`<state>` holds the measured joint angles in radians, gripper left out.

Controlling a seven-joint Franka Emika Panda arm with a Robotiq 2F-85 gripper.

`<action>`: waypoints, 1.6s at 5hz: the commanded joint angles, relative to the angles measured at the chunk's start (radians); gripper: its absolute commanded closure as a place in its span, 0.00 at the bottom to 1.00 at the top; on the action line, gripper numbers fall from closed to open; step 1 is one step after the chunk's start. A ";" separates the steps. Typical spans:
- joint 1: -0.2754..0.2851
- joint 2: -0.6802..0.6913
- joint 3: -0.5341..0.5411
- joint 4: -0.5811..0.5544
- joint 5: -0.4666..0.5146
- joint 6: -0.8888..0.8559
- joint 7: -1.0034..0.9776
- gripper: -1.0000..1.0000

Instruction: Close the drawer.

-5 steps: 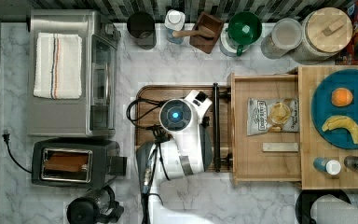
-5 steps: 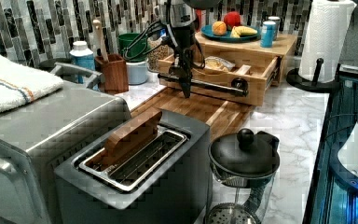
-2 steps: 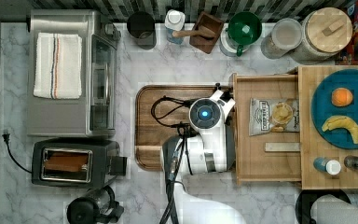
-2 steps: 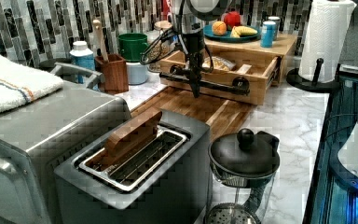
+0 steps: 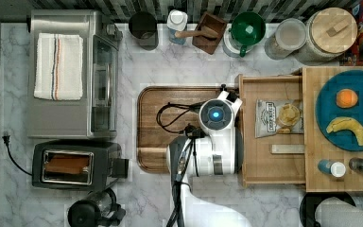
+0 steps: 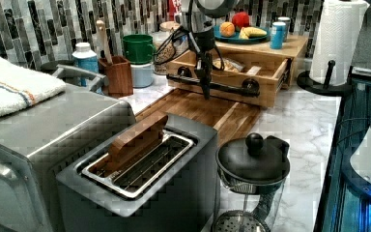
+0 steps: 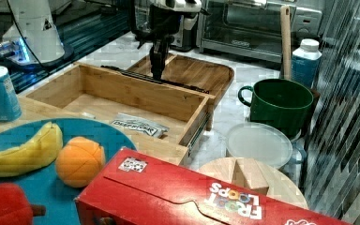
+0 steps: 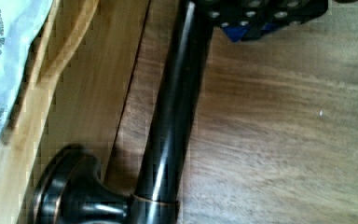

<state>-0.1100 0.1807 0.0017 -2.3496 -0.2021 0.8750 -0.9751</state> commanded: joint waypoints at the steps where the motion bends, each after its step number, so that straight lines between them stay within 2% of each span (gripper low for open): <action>1: -0.143 0.028 -0.124 0.129 0.055 0.104 -0.187 1.00; 2: -0.152 0.032 -0.153 0.132 0.042 0.125 -0.134 1.00; 3: -0.154 0.031 -0.198 0.160 -0.015 0.112 -0.133 1.00; 4: -0.194 0.045 -0.211 0.201 -0.050 0.102 -0.190 1.00; 6: -0.260 0.122 -0.222 0.289 -0.029 0.155 -0.351 1.00; 7: -0.247 0.110 -0.241 0.269 -0.076 0.189 -0.300 1.00; 8: -0.220 0.092 -0.255 0.269 -0.115 0.136 -0.237 1.00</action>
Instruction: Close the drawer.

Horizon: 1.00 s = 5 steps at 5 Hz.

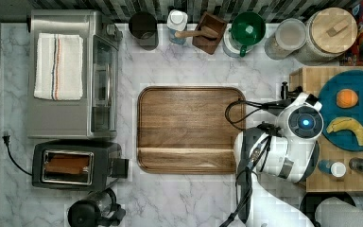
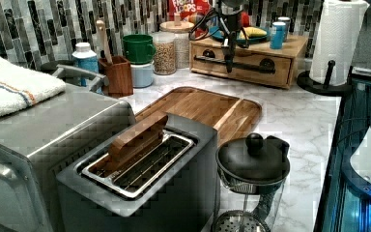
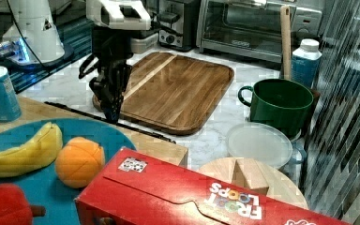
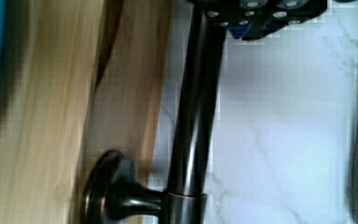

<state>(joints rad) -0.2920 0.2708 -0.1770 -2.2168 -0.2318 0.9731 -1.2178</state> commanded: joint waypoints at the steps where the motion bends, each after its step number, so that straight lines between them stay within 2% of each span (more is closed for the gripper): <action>1: -0.058 0.001 -0.056 0.136 -0.095 0.037 0.012 1.00; 5: -0.040 0.002 -0.074 0.136 -0.086 0.038 0.007 1.00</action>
